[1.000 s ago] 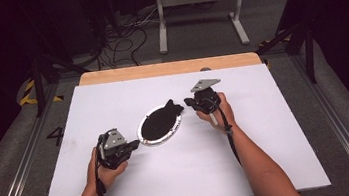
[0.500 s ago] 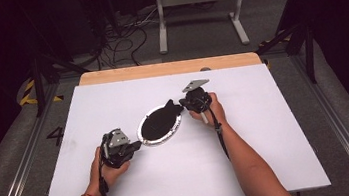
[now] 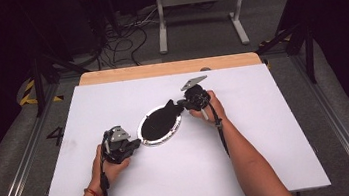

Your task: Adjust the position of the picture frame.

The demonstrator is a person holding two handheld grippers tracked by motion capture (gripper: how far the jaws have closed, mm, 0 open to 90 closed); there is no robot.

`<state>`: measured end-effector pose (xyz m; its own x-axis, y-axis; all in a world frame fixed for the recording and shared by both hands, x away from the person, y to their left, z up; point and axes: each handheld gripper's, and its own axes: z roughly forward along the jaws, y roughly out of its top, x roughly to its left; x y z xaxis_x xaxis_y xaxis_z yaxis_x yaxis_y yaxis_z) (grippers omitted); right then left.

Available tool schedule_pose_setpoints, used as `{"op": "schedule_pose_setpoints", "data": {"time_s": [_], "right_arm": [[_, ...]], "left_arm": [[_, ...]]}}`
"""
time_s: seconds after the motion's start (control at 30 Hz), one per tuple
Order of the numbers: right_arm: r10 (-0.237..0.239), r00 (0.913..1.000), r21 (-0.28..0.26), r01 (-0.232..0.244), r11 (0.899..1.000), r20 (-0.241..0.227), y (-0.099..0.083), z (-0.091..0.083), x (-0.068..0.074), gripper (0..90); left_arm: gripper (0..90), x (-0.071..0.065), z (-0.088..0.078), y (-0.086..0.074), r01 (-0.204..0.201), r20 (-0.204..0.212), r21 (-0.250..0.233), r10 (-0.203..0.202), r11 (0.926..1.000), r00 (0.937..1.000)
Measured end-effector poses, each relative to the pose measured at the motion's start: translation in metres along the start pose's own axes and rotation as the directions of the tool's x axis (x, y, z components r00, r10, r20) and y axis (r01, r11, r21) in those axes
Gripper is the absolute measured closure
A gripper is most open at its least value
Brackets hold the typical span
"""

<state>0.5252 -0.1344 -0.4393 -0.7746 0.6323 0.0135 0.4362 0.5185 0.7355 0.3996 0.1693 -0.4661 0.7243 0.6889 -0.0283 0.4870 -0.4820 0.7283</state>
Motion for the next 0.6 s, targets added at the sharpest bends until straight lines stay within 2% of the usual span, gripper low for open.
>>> {"op": "schedule_pose_setpoints", "data": {"time_s": [0.03,0.07,0.1,0.13,0.2,0.3,0.37,0.4,0.47,0.53,0.6], "right_arm": [[0.000,1.0000,0.000,0.000,1.000,0.000,0.000,0.000,0.000,90.0],[-0.014,0.9991,0.009,0.014,1.000,-0.039,0.000,0.000,0.002,90.0],[-0.060,0.9981,0.032,0.060,0.998,-0.017,0.004,0.000,0.011,90.0],[-0.060,0.9981,0.032,0.060,0.998,-0.017,0.004,0.000,0.011,90.0],[-0.095,0.9937,0.043,0.092,0.995,0.060,0.007,0.002,0.015,90.0],[-0.072,0.9916,0.021,0.070,0.997,0.108,0.005,0.004,0.011,90.0],[-0.066,0.9871,0.034,0.062,0.997,0.146,0.003,0.006,0.007,90.0],[-0.057,0.9866,0.031,0.053,0.998,0.152,0.002,0.006,0.006,90.0],[-0.058,0.9895,0.044,0.053,0.998,0.132,0.000,0.009,0.002,90.0],[-0.077,0.9891,0.065,0.069,0.995,0.126,-0.003,0.014,0.000,90.0],[-0.063,0.9927,0.042,0.059,0.997,0.103,-0.004,0.014,-0.003,90.0]], "left_arm": [[90.0,0.000,0.000,0.000,0.000,0.000,0.000,0.000,1.0000,1.0000],[90.0,0.000,0.001,0.001,-0.014,0.005,0.006,0.014,0.9999,0.9999],[90.0,-0.001,0.002,0.002,-0.011,0.000,0.003,0.011,0.9999,0.9999],[90.0,-0.001,0.002,0.002,-0.011,0.000,0.003,0.011,0.9999,0.9999],[90.0,-0.001,0.002,0.002,-0.011,0.000,0.002,0.011,0.9999,0.9999],[90.0,0.000,0.002,0.002,-0.007,0.000,0.002,0.007,1.0000,1.0000],[90.0,-0.001,0.003,0.002,-0.012,-0.001,0.000,0.012,0.9999,0.9999],[90.0,-0.001,0.003,0.001,0.000,0.001,-0.003,0.000,1.0000,1.0000],[90.0,0.000,0.002,0.001,0.009,0.003,-0.004,-0.009,1.0000,1.0000],[90.0,0.001,0.003,0.002,-0.004,0.000,-0.007,0.004,1.0000,1.0000],[90.0,0.001,0.003,0.002,0.001,0.003,-0.007,0.000,1.0000,1.0000]]}}
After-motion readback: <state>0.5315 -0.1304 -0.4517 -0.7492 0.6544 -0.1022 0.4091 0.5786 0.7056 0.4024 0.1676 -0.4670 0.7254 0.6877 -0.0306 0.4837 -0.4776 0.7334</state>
